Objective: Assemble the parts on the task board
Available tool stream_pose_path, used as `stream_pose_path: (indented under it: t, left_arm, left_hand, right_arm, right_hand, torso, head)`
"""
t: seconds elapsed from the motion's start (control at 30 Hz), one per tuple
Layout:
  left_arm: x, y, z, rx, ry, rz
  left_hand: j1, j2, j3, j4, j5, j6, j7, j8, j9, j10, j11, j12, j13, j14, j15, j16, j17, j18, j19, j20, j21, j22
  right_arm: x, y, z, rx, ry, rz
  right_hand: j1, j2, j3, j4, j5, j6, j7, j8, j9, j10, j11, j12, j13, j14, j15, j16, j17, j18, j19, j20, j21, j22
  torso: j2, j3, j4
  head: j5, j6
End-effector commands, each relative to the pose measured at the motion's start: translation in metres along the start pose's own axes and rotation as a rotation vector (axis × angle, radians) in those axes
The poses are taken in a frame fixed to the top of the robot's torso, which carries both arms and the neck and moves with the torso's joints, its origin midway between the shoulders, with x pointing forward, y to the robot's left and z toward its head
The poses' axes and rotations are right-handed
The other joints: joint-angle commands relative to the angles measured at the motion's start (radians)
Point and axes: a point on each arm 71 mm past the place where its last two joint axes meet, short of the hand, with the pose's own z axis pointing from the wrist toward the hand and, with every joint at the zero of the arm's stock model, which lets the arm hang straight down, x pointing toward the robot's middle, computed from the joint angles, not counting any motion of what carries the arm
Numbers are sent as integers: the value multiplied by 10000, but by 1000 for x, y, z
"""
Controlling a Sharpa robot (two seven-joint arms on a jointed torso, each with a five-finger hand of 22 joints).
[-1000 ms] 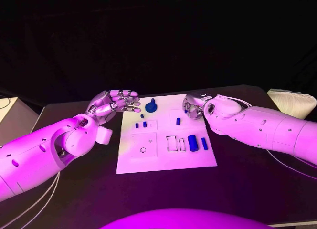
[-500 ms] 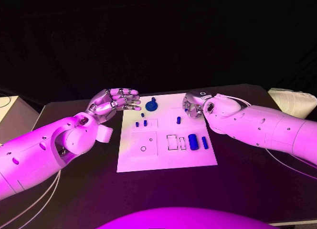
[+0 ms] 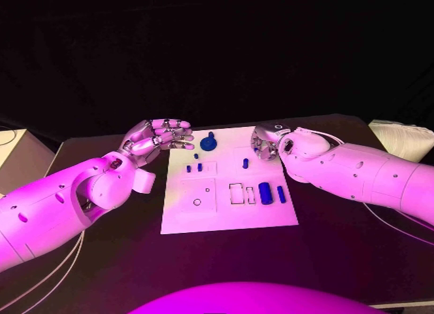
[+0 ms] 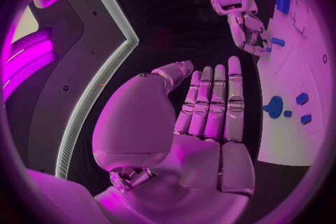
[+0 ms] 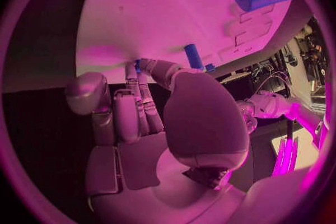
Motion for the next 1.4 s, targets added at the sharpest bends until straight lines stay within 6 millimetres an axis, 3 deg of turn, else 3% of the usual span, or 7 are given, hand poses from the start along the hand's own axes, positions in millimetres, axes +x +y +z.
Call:
stream_pose_path:
  t: [0.03, 0.27, 1.4]
  left_arm:
    - [1, 0, 0, 47, 23, -99]
    - [1, 0, 0, 30, -16, -82]
    - [-7, 2, -2, -175, -145, -4]
  left_hand:
    - [40, 53, -4, -78, 21, -28, 76, -62, -18, -81, 8, -28, -7, -6, 48, -41, -2, 5, -25, 28, -49, -23]
    - [40, 53, -4, -78, 21, -28, 76, -62, -18, -81, 8, -28, -7, -6, 48, -41, -2, 5, -25, 28, -49, -23]
    - [63, 48, -16, -98, 17, -26, 103, -83, -39, -121, 31, -34, -10, -18, 64, -80, 0, -4, -26, 36, -80, -49]
  right_arm:
    - [6, 5, -1, -153, 181, -9]
    - [4, 5, -2, -77, -180, -92]
    - [-12, -4, -18, 45, -1541, 439]
  right_hand:
    - [199, 293, 130, -101, 98, 301, -88, 224, 119, 322, -121, 182, 57, 382, -155, -56, -12, -29, -38, -87, -10, 46]
    - [311, 539, 369, -280, 37, 456, -190, 390, 246, 554, -213, 174, 37, 418, -235, 40, 87, -58, 4, -177, 80, 186]
    - [261, 535, 505, -376, -120, 532, -214, 468, 302, 699, -243, 162, 23, 445, -265, 117, 167, -104, 68, -209, 277, 435]
  torso:
    - [-4, 3, -7]
    - [-5, 7, -4]
    - [-1, 3, -13]
  head:
    - [5, -6]
    - [5, 6]
    - [8, -17]
